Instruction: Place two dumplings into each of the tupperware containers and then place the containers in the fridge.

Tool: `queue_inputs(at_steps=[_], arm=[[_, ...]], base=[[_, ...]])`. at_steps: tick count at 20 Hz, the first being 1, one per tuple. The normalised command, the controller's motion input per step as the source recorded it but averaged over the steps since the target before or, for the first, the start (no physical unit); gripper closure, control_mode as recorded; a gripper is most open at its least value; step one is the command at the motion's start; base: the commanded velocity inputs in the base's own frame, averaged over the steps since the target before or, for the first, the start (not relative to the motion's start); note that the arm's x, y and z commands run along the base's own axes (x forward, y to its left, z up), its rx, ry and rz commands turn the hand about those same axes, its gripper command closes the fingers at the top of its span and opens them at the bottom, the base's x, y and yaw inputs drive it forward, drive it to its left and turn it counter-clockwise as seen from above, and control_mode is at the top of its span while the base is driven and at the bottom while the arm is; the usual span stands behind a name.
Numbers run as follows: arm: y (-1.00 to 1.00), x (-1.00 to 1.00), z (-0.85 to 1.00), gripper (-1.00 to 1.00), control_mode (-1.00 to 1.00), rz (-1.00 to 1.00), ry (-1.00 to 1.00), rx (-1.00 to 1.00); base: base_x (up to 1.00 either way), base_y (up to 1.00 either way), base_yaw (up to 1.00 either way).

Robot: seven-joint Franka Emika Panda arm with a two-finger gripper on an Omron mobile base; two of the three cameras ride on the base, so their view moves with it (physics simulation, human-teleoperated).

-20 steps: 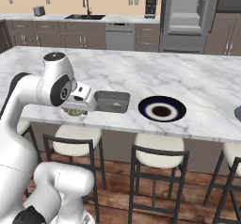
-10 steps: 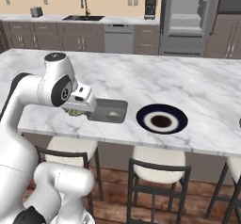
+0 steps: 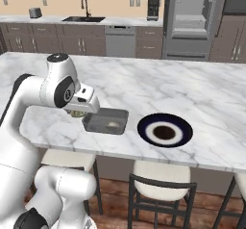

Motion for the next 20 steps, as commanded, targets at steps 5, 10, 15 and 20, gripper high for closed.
queue_inputs(at_steps=[5,10,15,20], arm=[[0.00,0.58,0.00,1.00,-1.00,0.00,0.00,0.00],[0.00,0.87,-0.05,1.00,-1.00,0.00,0.00,0.00],[0.09,0.79,-0.42,1.00,-1.00,0.00,0.00,0.00],[0.38,0.53,-0.58,1.00,-1.00,0.00,0.02,0.00]], base=[[0.00,0.00,0.00],[0.00,0.00,0.00],[0.00,0.00,0.00],[0.00,0.00,0.00]])
